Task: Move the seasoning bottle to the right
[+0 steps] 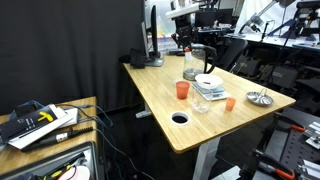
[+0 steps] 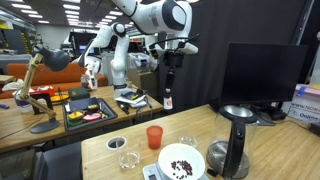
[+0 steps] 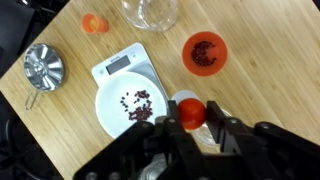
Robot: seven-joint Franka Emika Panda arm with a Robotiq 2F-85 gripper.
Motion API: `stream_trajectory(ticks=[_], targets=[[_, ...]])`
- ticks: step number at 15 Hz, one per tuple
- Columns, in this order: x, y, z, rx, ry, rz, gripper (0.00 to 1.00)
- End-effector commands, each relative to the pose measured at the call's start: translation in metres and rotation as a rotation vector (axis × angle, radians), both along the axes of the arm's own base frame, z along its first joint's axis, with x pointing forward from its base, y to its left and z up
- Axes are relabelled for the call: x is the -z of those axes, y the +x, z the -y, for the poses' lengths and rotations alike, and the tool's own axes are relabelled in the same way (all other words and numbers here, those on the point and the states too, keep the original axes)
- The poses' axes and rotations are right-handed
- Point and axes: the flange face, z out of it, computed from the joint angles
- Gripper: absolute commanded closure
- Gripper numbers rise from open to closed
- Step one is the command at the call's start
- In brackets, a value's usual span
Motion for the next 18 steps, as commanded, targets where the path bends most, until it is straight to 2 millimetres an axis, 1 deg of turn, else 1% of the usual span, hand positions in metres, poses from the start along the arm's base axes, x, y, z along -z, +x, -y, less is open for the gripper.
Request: stream_trajectory(ticks=[1, 3, 4, 5, 6, 8, 13, 14, 16, 18], targets=[[0.0, -0.052, 0.019, 0.174, 0.022, -0.007, 0.92], [0.006, -0.084, 0.03, 0.252, 0.022, -0.043, 0.92], [0.011, -0.1, 0.033, 0.268, 0.022, -0.058, 0.92], [0.012, -0.074, 0.034, 0.215, -0.002, -0.093, 0.92], [0.014, -0.082, 0.035, 0.222, -0.003, -0.102, 0.67], [0.011, -0.079, 0.033, 0.217, -0.002, -0.094, 0.67], [0.014, -0.075, 0.032, 0.215, -0.004, -0.095, 0.67], [0.016, -0.072, 0.032, 0.22, -0.01, -0.09, 0.92], [0.019, -0.073, 0.04, 0.242, 0.006, -0.08, 0.92], [0.015, -0.08, 0.052, 0.27, 0.007, -0.04, 0.92]])
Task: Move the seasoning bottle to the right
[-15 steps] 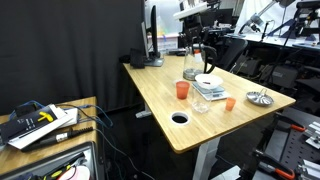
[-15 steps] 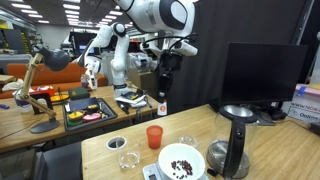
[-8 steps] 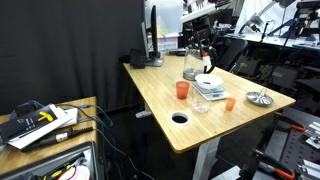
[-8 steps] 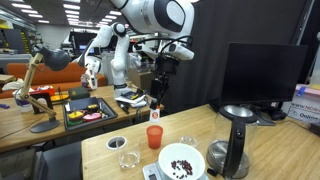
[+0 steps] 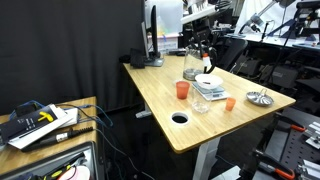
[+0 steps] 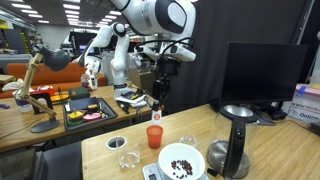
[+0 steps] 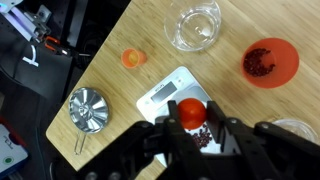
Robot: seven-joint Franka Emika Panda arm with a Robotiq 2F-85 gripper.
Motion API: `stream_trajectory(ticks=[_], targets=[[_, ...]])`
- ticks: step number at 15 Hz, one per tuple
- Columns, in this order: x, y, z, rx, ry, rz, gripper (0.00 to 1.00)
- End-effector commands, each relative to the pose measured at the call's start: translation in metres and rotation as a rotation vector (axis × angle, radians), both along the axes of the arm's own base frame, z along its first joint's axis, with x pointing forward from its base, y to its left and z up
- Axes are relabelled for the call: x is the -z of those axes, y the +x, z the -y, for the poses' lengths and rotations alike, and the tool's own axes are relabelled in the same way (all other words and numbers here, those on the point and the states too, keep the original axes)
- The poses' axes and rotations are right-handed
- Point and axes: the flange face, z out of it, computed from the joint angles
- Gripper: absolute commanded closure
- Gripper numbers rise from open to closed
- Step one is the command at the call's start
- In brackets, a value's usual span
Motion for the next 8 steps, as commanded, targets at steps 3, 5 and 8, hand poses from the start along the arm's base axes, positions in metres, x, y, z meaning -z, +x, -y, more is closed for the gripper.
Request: stream_trajectory(ticks=[3, 5, 8], targets=[[-0.003, -0.026, 0.047, 0.139, -0.009, 0.082, 0.92], [-0.001, -0.046, 0.072, 0.238, -0.015, 0.081, 0.92], [0.012, -0.084, 0.111, 0.418, -0.035, 0.059, 0.92]])
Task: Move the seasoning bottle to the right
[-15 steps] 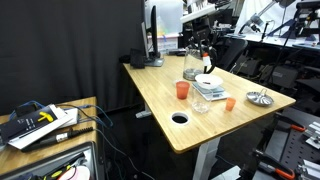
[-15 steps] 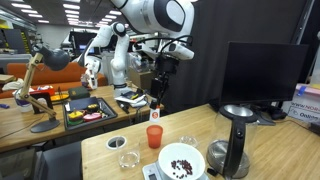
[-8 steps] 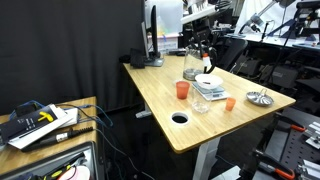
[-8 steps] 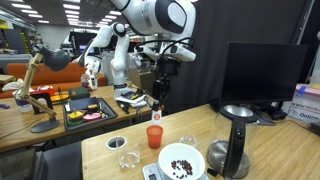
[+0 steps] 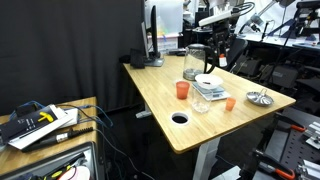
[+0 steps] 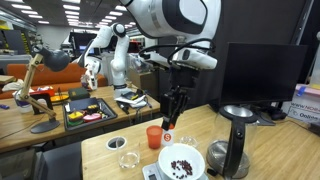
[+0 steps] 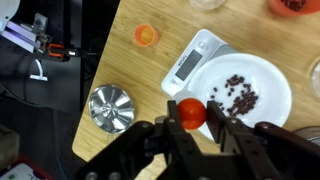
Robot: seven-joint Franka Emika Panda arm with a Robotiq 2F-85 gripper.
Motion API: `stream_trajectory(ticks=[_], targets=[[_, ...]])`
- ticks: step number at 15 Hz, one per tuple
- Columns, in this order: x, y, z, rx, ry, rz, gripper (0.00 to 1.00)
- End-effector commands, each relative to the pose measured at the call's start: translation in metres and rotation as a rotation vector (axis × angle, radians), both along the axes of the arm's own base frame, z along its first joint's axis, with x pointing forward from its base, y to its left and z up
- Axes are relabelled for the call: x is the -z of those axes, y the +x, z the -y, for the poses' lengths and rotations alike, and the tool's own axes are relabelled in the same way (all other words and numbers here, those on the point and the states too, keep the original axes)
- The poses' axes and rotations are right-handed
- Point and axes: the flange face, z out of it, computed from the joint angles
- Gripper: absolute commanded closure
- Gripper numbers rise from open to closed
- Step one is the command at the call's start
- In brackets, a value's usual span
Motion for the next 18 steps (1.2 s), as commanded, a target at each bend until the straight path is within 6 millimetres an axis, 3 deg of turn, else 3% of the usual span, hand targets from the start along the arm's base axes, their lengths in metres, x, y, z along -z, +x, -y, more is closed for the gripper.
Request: stream_trajectory(ticks=[1, 5, 9, 10, 12, 15, 16, 18], targets=[[0.01, -0.04, 0.029, 0.202, 0.003, 0.017, 0.92], [0.049, -0.058, 0.062, 0.434, -0.025, -0.013, 0.92], [0.092, -0.057, 0.073, 0.604, -0.077, -0.071, 0.92], [0.083, -0.061, 0.07, 0.537, -0.067, -0.062, 0.67], [0.098, -0.061, 0.07, 0.571, -0.086, -0.087, 0.67], [0.095, -0.057, 0.072, 0.579, -0.09, -0.079, 0.67], [0.099, -0.054, 0.071, 0.577, -0.078, -0.084, 0.92], [0.106, -0.05, 0.076, 0.599, -0.051, -0.099, 0.92]])
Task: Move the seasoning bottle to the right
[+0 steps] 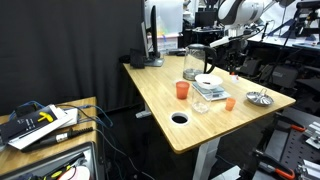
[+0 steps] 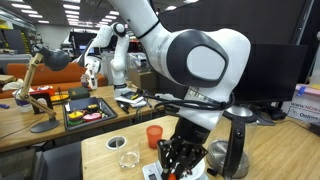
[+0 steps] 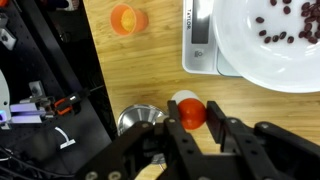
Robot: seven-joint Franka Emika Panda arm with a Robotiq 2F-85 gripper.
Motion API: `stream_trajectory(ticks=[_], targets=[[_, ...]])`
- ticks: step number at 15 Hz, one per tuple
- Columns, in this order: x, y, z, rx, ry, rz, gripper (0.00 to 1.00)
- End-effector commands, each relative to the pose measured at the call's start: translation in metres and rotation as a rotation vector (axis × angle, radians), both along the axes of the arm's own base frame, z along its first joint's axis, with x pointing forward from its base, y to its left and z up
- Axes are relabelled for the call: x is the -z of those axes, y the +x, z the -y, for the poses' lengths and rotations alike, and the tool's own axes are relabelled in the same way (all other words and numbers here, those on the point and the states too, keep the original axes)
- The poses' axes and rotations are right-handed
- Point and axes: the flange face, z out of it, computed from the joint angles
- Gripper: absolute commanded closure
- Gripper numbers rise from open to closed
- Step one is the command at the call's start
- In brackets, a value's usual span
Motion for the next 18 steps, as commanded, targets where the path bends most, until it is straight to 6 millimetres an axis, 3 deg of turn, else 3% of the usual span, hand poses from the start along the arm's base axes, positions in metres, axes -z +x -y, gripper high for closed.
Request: stream_trajectory(ticks=[1, 9, 15, 18], targets=[[0.011, 0.009, 0.013, 0.052, 0.055, -0.005, 0.92], [0.043, 0.02, 0.082, 0.294, 0.079, 0.036, 0.92], [0.083, 0.009, 0.105, 0.359, 0.078, -0.014, 0.92], [0.083, 0.005, 0.11, 0.373, 0.084, -0.014, 0.92]])
